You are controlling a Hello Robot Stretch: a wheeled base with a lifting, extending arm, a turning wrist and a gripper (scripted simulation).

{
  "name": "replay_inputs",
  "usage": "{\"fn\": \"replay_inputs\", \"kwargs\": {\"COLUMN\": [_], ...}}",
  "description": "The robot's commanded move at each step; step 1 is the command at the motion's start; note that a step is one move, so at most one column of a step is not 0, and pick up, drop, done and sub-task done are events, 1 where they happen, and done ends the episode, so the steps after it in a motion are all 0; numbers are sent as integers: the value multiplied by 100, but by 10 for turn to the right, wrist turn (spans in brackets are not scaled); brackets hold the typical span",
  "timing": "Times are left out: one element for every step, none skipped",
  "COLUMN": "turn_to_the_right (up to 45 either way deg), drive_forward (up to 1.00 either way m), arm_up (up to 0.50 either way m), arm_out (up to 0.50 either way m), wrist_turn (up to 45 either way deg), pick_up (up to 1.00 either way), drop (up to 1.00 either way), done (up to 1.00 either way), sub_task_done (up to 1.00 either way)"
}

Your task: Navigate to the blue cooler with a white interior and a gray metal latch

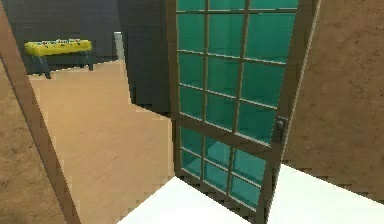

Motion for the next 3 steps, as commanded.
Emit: {"fn": "replay_inputs", "kwargs": {"turn_to_the_right": [0,-330,0], "drive_forward": [25,0,80], "arm_up": [0,0,0], "arm_out": [0,0,0], "wrist_turn": [0,0,0], "pick_up": [0,0,0], "drop": [0,0,0], "done": [0,0,0], "sub_task_done": [0,0,0]}}
